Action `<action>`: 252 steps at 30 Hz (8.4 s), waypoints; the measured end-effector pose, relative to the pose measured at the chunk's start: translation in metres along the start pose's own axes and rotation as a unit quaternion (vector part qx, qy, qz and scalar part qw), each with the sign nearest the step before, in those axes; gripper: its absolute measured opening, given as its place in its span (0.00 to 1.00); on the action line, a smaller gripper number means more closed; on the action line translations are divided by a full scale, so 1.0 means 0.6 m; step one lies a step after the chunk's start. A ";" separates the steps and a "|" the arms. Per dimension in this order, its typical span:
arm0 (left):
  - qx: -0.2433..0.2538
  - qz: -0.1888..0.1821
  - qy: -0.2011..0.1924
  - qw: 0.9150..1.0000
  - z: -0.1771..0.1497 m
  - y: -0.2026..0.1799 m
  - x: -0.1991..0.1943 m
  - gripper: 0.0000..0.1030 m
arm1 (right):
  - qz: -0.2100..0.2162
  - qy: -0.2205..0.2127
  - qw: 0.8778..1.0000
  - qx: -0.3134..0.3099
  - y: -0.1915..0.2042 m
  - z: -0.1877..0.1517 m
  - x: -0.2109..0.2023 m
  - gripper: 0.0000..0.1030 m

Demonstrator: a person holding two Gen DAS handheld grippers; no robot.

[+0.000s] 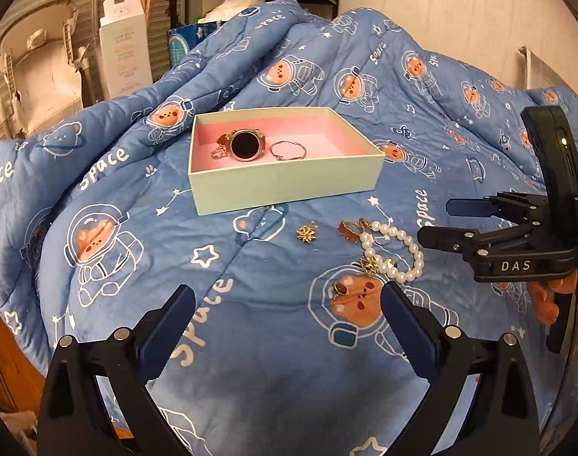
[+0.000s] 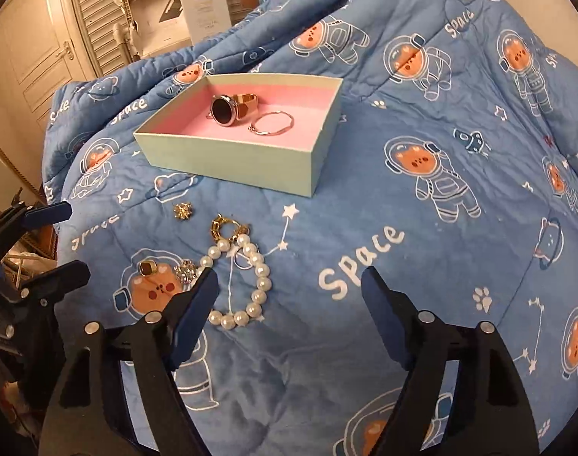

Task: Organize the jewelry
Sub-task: 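Lift both grippers out of the box and return to the jewelry pile, then grasp a small gold earring with the left gripper while the right grasps the pearl bracelet, then carry the earring and pearl bracelet into the box and open both grippers, then move both grippers back to the remaining gold pieces on the duvet, then grasp a small gold ring with the right gripper while the left grasps a gold flower earring, then carry the ring and flower earring over the pink box and lower them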

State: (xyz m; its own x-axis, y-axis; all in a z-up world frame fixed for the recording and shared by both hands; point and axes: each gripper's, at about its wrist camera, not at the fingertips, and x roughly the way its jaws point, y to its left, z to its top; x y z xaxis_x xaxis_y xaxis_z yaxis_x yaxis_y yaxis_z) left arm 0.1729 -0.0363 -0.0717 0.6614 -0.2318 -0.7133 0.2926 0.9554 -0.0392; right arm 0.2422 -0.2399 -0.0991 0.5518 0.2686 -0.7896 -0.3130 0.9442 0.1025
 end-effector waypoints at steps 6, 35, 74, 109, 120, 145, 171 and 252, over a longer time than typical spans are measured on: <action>0.014 -0.015 0.027 0.999 -0.020 -0.024 0.031 0.60 | -0.001 0.018 1.000 0.020 -0.001 -0.018 0.012 0.61; 0.007 -0.044 0.049 0.998 -0.013 -0.043 0.078 0.13 | 0.013 0.042 0.998 0.034 0.015 -0.012 0.046 0.15; -0.052 -0.063 -0.013 0.997 0.054 0.014 -0.017 0.11 | 0.089 -0.033 0.995 -0.036 0.097 0.064 -0.076 0.10; -0.019 -0.018 0.090 0.996 0.216 0.087 0.175 0.11 | 0.173 0.031 0.983 0.056 0.033 0.250 0.095 0.10; -0.002 -0.011 0.117 0.993 0.220 0.081 0.210 0.11 | 0.104 0.059 0.992 0.037 0.015 0.256 0.147 0.10; 0.018 0.010 0.079 0.997 0.216 0.076 0.176 0.52 | 0.042 0.047 0.996 -0.066 0.034 0.246 0.161 0.36; -0.017 0.030 0.000 0.999 0.022 0.041 0.011 0.91 | 0.026 -0.041 0.998 -0.030 0.043 0.069 -0.003 0.65; -0.045 -0.071 -0.012 0.996 0.075 0.009 0.007 0.18 | 0.105 -0.020 0.993 -0.054 0.073 0.056 -0.027 0.14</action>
State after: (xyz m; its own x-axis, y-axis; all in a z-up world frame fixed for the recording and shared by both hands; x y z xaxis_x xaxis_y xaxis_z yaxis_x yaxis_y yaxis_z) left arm 0.2085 -0.0403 -0.0433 0.6344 -0.3689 -0.6792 0.3212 0.9251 -0.2025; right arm 0.2456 -0.1962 -0.0614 0.4943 0.4670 -0.7333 -0.5049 0.8408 0.1951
